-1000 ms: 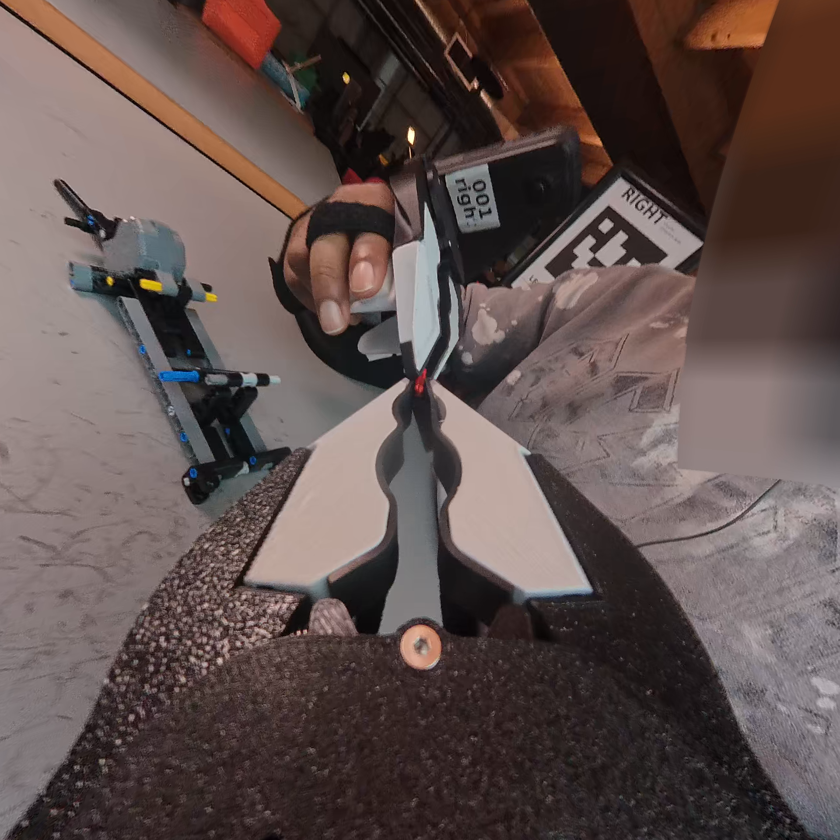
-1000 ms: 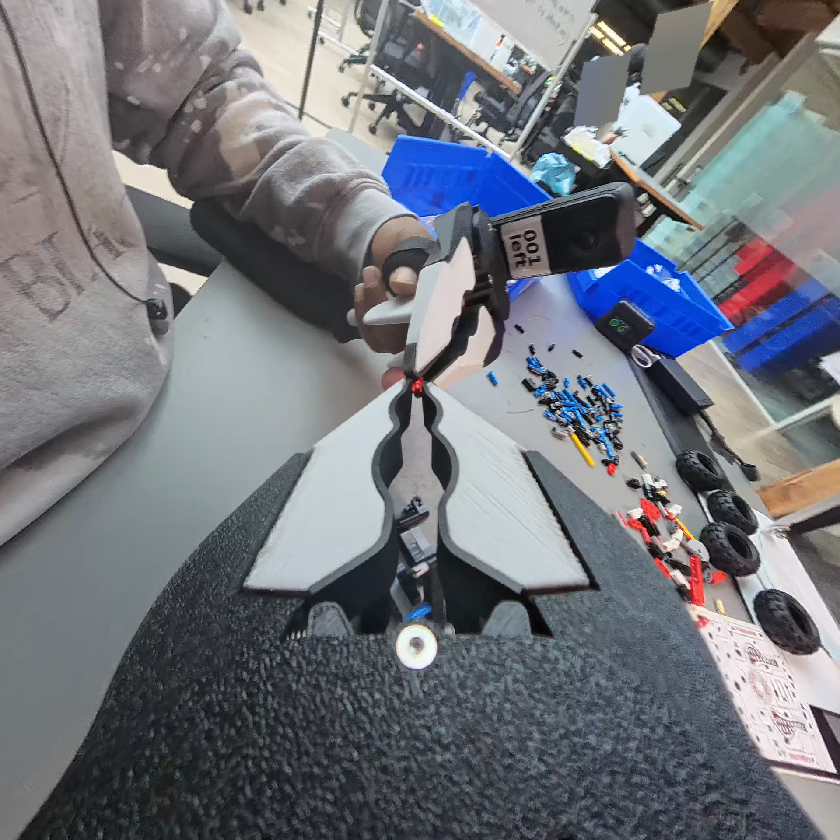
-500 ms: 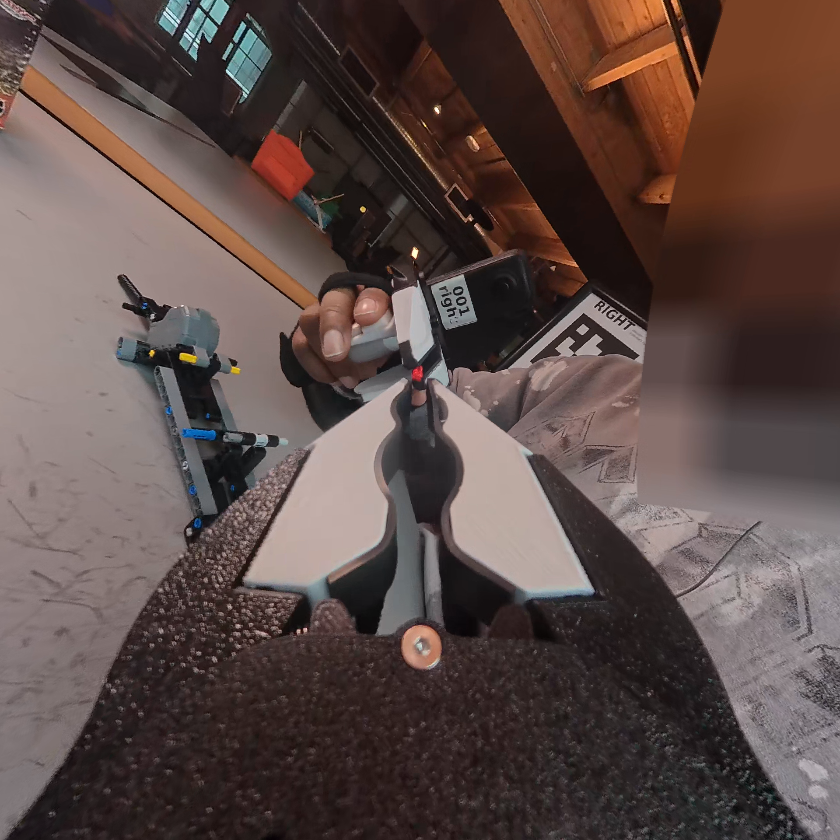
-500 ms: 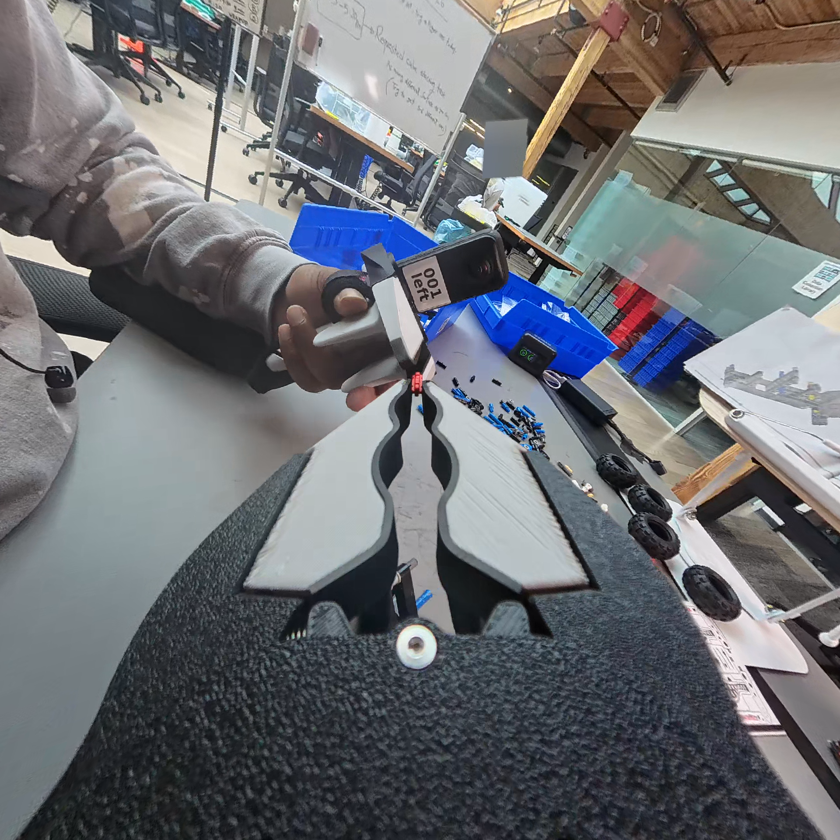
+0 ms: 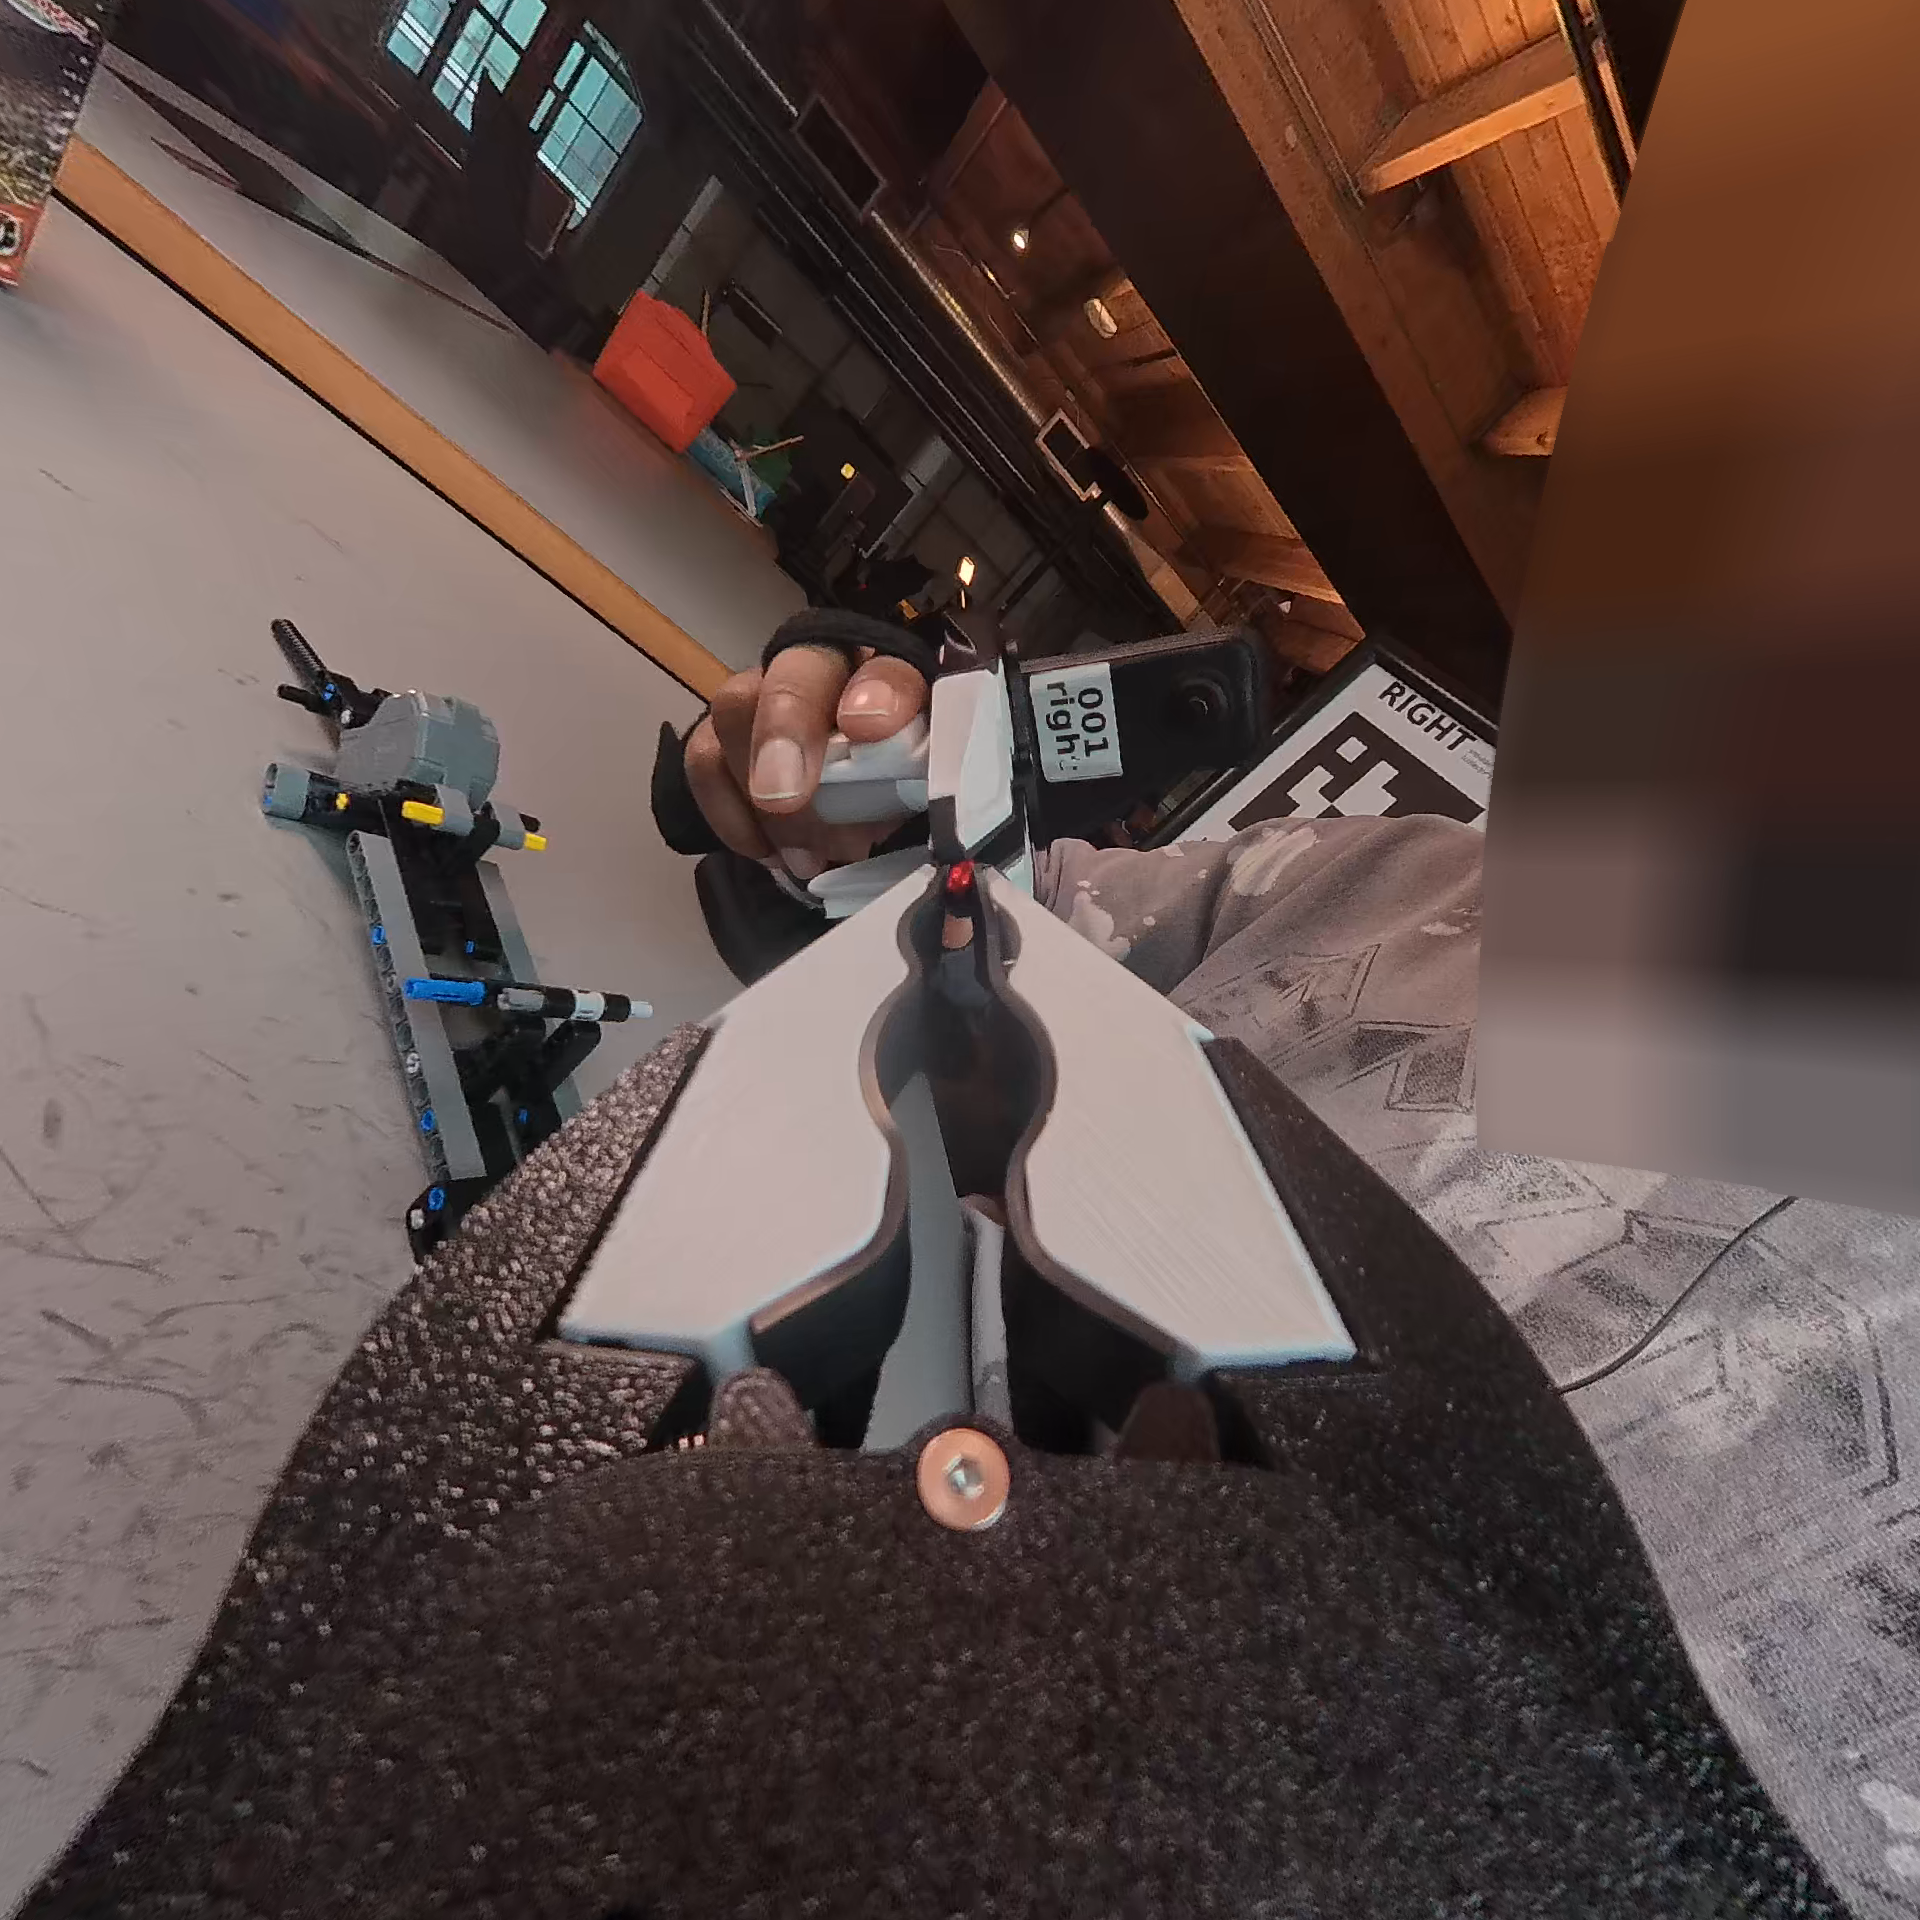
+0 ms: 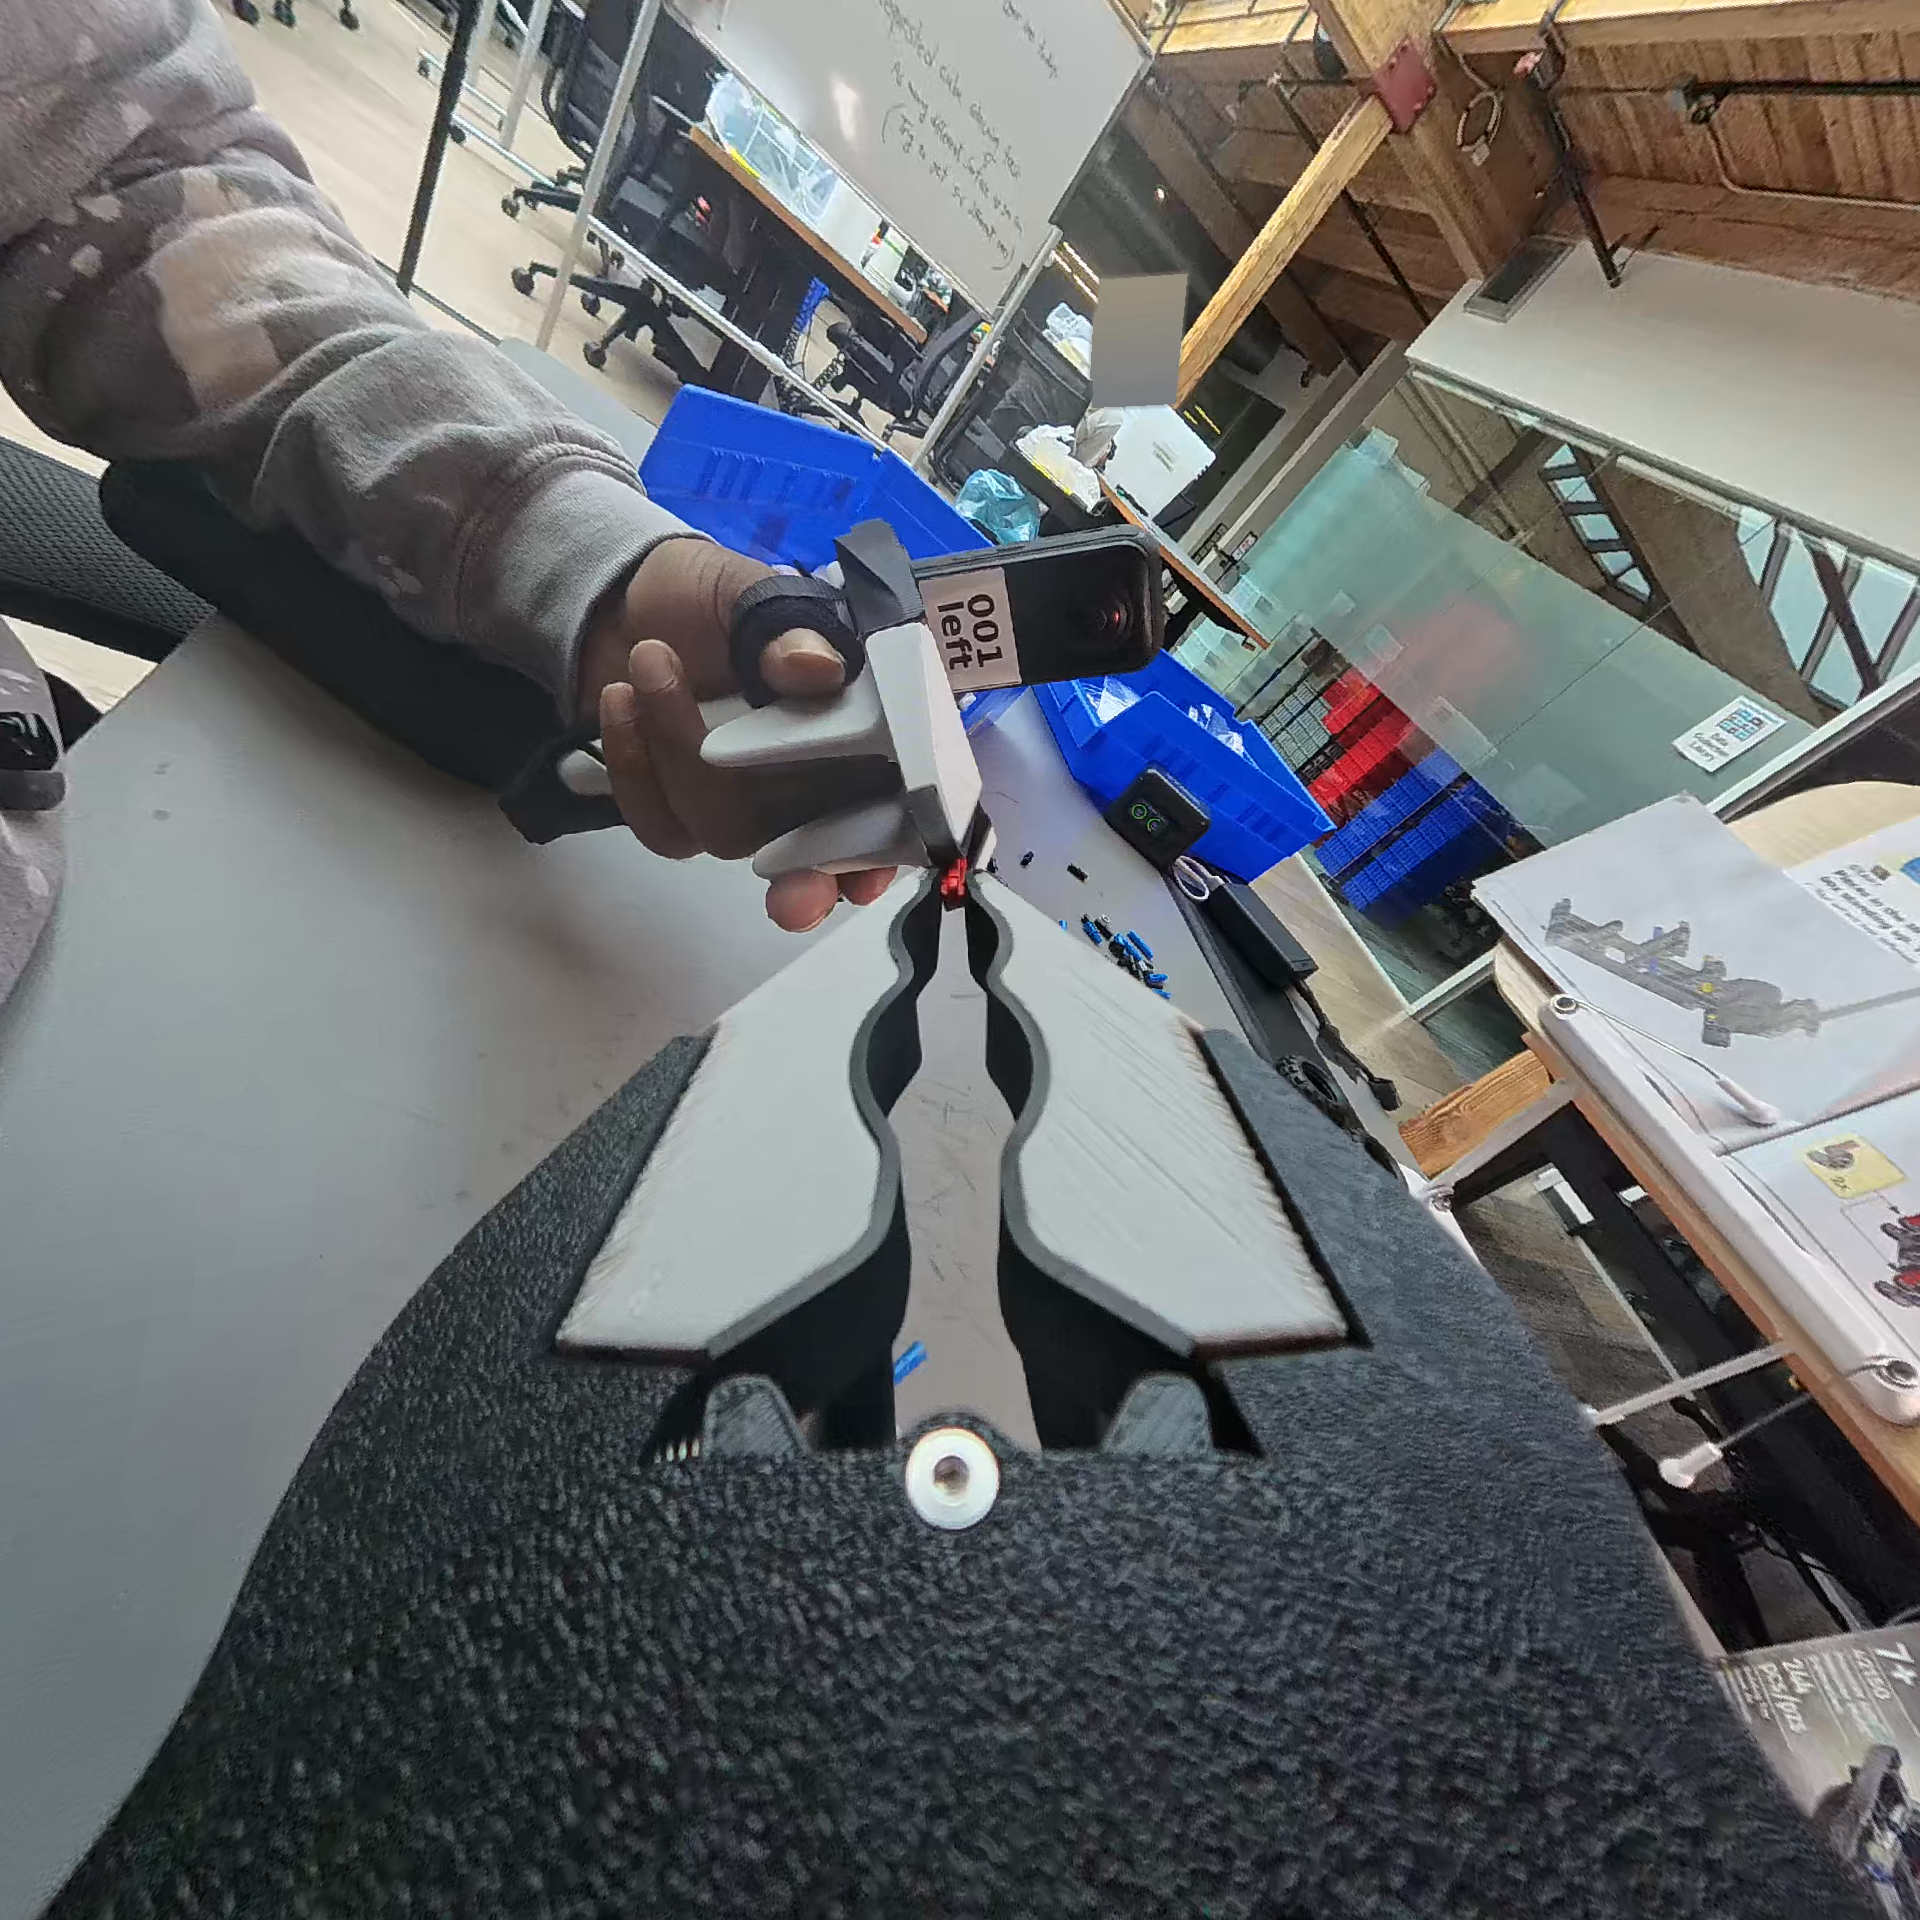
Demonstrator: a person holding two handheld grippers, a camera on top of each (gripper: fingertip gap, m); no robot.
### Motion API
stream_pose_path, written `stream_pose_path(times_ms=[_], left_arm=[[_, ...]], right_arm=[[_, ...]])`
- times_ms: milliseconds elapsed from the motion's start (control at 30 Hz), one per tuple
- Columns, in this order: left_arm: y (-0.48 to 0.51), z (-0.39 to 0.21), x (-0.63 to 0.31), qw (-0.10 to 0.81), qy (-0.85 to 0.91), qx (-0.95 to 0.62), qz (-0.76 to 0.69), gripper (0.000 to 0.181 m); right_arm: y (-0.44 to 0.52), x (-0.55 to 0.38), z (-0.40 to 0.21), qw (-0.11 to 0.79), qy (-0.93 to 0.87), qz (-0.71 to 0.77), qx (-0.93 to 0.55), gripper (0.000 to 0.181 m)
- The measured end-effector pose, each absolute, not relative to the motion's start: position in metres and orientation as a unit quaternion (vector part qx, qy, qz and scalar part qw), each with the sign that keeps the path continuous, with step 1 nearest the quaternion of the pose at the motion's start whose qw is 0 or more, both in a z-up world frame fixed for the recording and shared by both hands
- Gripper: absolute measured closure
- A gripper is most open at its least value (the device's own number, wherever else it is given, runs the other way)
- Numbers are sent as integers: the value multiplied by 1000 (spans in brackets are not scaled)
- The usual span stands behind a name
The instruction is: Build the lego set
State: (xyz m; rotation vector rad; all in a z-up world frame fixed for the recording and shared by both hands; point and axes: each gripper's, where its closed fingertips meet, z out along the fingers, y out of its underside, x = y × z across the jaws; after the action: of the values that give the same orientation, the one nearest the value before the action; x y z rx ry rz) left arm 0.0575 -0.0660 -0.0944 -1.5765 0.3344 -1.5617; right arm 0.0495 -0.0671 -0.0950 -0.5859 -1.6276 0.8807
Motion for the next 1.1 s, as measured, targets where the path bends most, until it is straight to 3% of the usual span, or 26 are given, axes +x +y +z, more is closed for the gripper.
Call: stream_pose_path(times_ms=[333,467,600,767,967,1100], left_arm=[[-59,-104,53,431,128,-664,-598,177],[-48,-127,41,439,188,-749,-460,177],[-45,-161,28,379,261,-830,-313,176],[-46,-197,37,300,288,-872,-259,176],[-43,-208,39,262,300,-888,-230,176],[-43,-211,40,244,311,-895,-208,176]], right_arm=[[-60,44,-107,574,-702,336,-254,177],[-50,42,-121,533,-723,331,-290,175],[-27,61,-125,480,-744,328,-330,172],[-9,91,-172,380,-789,291,-385,134],[25,101,-193,319,-843,215,-377,111],[40,103,-201,215,-887,181,-366,97]])
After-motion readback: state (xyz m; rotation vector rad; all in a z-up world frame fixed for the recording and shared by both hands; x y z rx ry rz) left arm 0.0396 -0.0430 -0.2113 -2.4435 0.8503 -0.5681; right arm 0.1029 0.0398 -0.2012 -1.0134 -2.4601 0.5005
